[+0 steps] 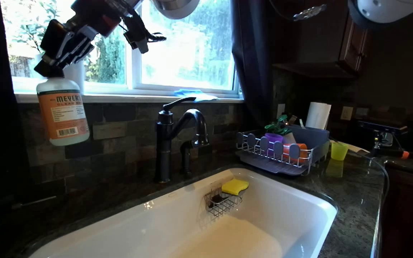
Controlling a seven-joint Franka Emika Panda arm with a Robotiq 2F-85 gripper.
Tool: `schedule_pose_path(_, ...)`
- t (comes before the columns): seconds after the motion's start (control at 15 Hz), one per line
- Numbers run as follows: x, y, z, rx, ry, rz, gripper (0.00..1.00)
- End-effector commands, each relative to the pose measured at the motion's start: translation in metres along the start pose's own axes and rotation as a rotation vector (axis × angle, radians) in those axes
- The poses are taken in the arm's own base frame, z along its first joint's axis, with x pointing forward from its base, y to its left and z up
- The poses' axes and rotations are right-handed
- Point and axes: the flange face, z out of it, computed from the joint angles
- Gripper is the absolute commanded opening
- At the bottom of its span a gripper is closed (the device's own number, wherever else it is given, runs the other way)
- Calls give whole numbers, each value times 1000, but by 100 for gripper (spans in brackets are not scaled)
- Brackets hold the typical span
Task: Put the pump bottle on the counter.
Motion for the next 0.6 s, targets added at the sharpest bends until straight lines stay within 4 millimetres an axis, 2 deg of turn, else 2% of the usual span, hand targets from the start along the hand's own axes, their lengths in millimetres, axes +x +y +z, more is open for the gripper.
schedule_pose_path(0.0,32,-6,13,43,8,-74,8)
schedule_pose_path(0.2,56,-27,11,160,53,-127,8)
schedule_pose_path(0.4,71,-41,3,191,73,-149,8)
schedule_pose_path(0.47,59,-39,9,154,42,-131,31)
schedule_pose_path(0.53,63,-43,7,160,49,-135,31)
